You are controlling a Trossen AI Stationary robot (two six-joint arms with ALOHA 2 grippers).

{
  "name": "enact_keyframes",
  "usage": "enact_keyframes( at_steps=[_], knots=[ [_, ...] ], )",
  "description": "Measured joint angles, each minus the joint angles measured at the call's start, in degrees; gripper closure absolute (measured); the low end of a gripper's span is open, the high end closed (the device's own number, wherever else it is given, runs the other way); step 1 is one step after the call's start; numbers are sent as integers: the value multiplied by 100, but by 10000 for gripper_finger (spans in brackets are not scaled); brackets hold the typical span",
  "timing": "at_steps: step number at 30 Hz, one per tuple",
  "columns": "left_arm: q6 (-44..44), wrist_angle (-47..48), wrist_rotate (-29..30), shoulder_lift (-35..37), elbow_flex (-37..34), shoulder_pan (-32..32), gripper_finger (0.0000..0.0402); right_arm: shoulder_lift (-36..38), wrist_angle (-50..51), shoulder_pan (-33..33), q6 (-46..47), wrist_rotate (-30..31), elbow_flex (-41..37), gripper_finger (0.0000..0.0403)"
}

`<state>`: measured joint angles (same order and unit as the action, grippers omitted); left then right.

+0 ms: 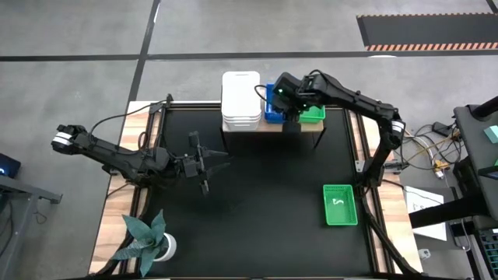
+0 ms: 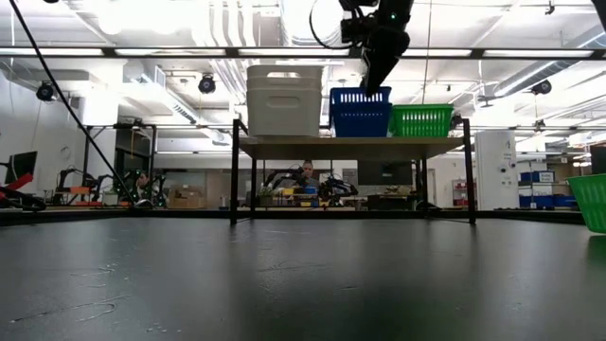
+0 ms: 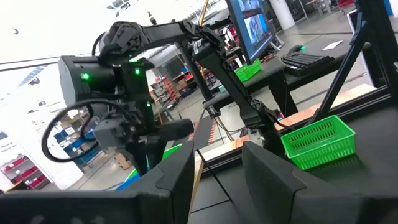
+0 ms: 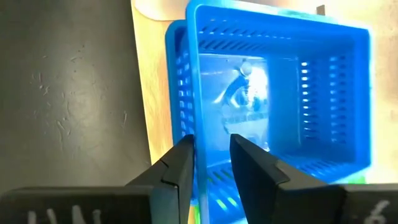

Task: Stack baskets on shelf by color
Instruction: Stack the blue bin on top of the blue bin on the shelf

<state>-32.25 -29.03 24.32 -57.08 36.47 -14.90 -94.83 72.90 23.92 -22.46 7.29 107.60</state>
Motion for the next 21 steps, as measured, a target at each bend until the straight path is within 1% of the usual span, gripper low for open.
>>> enact_keyframes(
  at_steps=[7, 11, 17, 21],
  knots=[
    [2, -1, 0, 0, 0, 0, 282, 10, 247, -1, 111, 17, 501, 306],
    [2, -1, 0, 0, 0, 0, 282, 12, 288, -2, 104, 19, 697, 319],
    [0, 1, 0, 0, 0, 0, 282, 13, 352, -2, 140, 17, 599, 355],
    [2, -1, -1, 0, 0, 0, 282, 11, 338, -2, 185, 11, 383, 366]
  ],
)
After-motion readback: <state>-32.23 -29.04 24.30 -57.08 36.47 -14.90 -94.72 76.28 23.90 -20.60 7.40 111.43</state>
